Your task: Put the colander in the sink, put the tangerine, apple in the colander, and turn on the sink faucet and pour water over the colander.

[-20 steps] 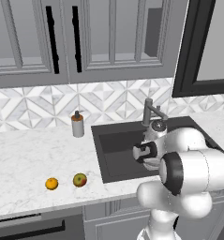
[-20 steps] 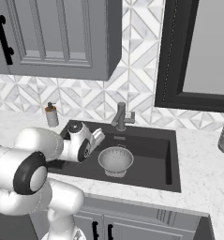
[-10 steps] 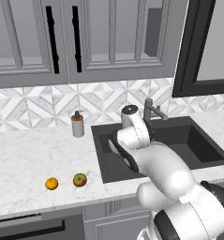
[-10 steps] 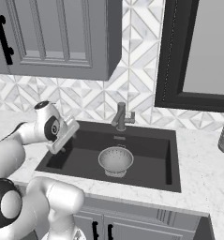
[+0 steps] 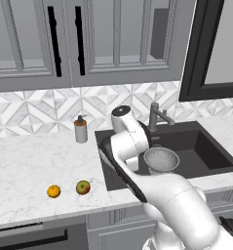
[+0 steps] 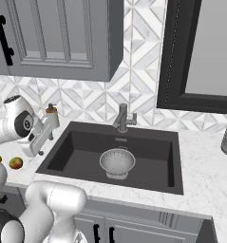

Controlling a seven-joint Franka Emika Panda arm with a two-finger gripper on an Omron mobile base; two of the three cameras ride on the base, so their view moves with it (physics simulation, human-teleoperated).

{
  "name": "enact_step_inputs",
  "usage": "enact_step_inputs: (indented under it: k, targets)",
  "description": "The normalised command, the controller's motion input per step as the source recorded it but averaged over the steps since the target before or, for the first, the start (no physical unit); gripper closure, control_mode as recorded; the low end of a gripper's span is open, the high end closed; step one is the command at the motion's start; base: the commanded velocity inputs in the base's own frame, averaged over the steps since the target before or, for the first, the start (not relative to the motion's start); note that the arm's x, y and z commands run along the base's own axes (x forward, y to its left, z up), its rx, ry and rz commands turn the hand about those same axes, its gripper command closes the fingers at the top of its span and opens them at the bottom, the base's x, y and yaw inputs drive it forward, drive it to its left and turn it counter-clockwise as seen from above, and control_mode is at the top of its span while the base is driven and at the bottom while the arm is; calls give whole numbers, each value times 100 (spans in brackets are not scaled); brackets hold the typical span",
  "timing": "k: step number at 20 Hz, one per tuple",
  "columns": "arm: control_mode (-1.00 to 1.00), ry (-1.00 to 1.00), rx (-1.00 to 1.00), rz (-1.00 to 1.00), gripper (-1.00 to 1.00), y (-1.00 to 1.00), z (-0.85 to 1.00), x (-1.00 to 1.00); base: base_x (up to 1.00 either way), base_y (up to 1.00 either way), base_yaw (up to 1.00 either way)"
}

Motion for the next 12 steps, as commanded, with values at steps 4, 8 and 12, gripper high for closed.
enact_step_inputs:
  k: [4,8,12]
  targets:
    - [-100,-2,1,43,-100,15,0,-69,0,0,0]
    - [-100,8,0,38,-100,42,0,-34,0,0,0]
    - [-100,15,0,20,-100,73,0,-9,0,0,0]
